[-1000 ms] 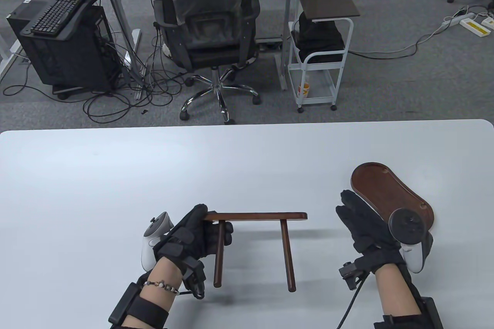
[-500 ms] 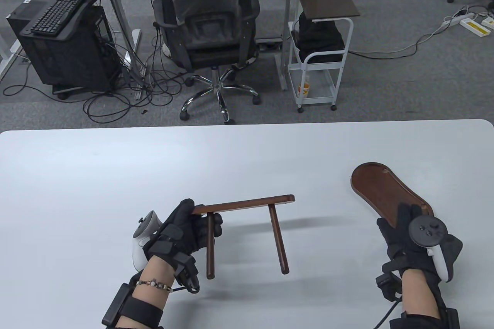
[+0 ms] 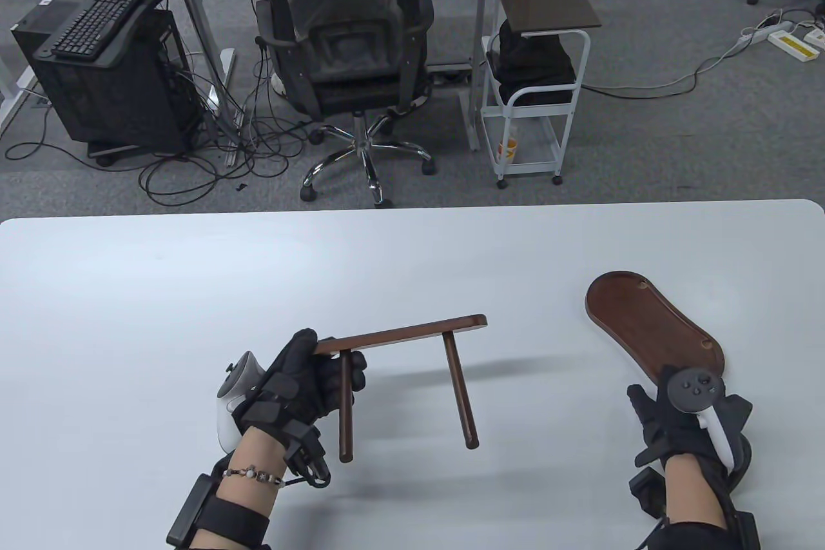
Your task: Fit key rack parts together into a complete key rack
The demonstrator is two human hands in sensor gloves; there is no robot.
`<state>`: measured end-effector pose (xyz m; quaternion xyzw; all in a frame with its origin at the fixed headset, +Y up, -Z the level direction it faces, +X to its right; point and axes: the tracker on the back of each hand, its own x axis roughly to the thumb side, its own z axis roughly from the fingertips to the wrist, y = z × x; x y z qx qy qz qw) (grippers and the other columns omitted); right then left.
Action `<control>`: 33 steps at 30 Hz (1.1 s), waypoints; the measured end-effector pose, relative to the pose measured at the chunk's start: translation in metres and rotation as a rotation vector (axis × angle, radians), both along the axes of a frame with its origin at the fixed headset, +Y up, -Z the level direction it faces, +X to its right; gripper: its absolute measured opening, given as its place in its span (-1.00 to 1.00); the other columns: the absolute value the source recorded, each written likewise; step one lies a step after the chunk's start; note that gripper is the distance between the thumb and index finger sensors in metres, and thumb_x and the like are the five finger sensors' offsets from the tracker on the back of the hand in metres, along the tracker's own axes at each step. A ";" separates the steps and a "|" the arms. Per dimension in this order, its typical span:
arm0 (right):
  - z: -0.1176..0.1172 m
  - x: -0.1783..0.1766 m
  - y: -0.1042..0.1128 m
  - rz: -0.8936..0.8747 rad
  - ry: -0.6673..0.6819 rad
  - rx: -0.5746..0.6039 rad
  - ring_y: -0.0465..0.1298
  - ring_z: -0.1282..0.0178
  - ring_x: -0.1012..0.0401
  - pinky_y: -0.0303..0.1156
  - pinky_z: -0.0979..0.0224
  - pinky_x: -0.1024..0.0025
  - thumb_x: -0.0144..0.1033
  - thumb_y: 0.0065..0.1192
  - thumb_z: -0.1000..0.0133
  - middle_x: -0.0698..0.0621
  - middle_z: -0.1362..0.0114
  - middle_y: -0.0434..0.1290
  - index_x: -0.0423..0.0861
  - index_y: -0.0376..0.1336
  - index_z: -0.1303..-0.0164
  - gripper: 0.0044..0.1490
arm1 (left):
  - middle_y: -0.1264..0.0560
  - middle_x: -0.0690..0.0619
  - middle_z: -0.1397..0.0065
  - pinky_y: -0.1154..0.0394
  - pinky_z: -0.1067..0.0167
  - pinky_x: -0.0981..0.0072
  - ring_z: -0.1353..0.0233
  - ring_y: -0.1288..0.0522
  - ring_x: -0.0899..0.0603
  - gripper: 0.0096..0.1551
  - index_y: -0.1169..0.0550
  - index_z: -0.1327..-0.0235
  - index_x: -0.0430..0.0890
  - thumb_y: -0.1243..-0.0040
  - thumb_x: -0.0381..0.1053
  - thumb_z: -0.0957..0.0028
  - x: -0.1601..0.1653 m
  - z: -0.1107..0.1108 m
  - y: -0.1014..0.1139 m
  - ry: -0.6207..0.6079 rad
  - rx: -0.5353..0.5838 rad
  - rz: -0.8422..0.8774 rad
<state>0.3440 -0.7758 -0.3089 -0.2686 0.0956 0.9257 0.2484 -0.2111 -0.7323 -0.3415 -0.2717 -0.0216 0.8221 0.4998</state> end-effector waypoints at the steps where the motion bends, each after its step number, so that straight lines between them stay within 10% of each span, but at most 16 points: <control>1: 0.000 0.000 0.000 0.006 0.000 0.005 -0.32 -0.69 -0.17 -0.27 -0.57 -0.33 0.16 0.03 -0.25 -0.11 -0.83 -0.20 -0.08 -0.11 -0.75 -0.04 | -0.49 -0.17 -0.42 -0.67 -0.04 0.24 -0.19 -0.68 -0.12 -0.07 0.13 -0.59 -0.29 0.35 0.38 -0.34 0.000 0.000 0.000 0.000 0.000 0.001; 33: -0.008 -0.115 -0.001 0.054 0.628 0.032 -0.21 -0.66 -0.14 -0.15 -0.49 -0.39 0.09 0.01 -0.25 -0.09 -0.79 -0.10 -0.06 0.00 -0.67 -0.17 | -0.48 -0.16 -0.45 -0.66 -0.06 0.23 -0.21 -0.67 -0.12 -0.07 0.15 -0.59 -0.28 0.36 0.39 -0.35 -0.002 0.000 0.005 -0.014 0.025 0.097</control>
